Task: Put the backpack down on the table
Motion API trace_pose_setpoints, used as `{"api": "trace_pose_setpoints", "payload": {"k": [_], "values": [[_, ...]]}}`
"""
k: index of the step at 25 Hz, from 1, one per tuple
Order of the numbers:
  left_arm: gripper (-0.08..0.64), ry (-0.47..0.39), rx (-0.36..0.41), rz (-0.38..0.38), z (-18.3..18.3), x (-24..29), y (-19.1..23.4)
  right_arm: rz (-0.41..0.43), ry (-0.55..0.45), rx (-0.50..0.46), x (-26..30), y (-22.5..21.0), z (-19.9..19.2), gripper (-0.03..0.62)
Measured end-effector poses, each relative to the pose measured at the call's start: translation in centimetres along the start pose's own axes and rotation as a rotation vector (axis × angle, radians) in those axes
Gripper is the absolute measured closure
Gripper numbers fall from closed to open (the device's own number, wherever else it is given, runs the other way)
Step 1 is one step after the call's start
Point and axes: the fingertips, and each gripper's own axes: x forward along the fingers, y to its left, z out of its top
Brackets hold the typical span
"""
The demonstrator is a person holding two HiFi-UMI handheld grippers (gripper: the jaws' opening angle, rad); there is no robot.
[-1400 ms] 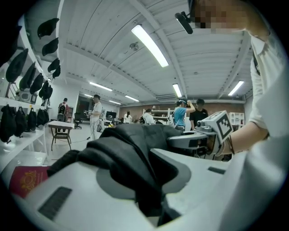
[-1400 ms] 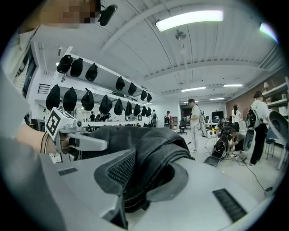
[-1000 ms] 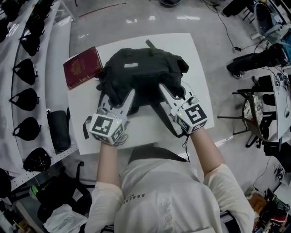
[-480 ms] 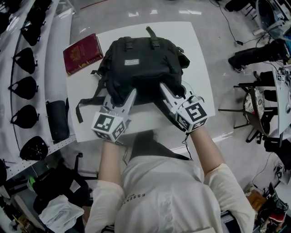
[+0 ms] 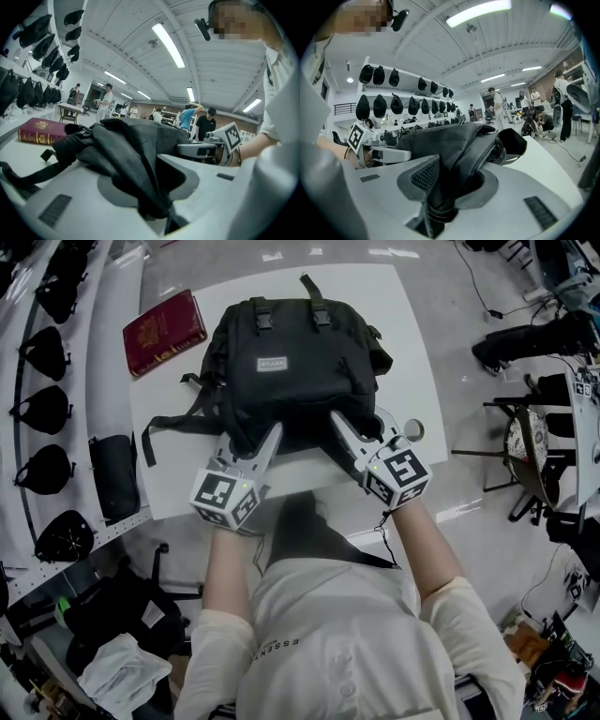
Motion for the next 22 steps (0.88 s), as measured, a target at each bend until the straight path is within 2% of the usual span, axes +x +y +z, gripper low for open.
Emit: {"api": "trace_pose_setpoints", "payload": {"k": [9,16,22], "values": [[0.454,0.014,-0.027,-0.012,-3.0,-0.7,-0.7,0.002,0.025,0.020,-0.9,0.7,-2.9,0.476],[0.445,0.071,-0.083,-0.012,-6.5,-1.4,-1.2,0.006,0.085,0.041,-1.8,1.3,-6.2,0.463],[0.442,0.054,-0.061,-0.010,-7.1,-1.6,-1.4,-0.002,0.096,0.037,-2.1,1.4,-7.0,0.453]]}}
